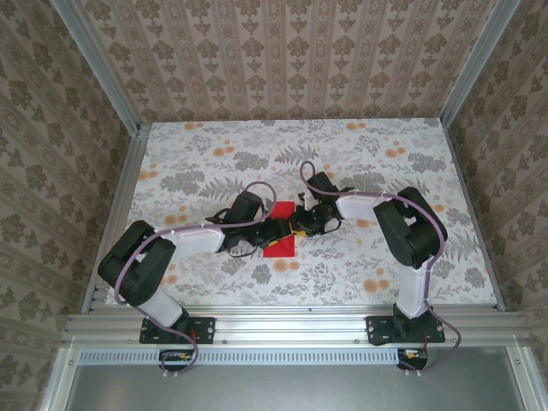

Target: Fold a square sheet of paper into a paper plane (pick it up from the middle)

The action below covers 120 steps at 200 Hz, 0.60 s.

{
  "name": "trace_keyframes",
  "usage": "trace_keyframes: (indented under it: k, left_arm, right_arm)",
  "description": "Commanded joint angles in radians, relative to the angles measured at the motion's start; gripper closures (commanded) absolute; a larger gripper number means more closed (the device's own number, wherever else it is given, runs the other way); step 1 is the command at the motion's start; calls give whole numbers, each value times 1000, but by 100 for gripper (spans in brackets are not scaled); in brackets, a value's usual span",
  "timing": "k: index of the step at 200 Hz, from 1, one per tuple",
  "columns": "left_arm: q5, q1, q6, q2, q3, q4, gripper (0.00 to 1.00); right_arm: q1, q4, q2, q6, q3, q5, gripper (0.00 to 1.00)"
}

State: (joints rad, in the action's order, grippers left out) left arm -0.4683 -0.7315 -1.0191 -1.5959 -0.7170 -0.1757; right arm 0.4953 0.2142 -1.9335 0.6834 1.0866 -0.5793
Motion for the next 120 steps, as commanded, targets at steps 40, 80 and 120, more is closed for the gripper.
trace_keyframes:
  k: [40, 80, 120]
  left_arm:
    - [-35, -3, 9, -61, 10, -63, 59]
    - [-33, 2, 24, -70, 6, -41, 69]
    - [-28, 6, 33, -72, 2, -21, 74]
  right_arm:
    - [-20, 1, -46, 64, -15, -49, 76]
    - [-53, -124, -27, 140, -33, -154, 76]
    - [-72, -223, 4, 182, -51, -221, 72]
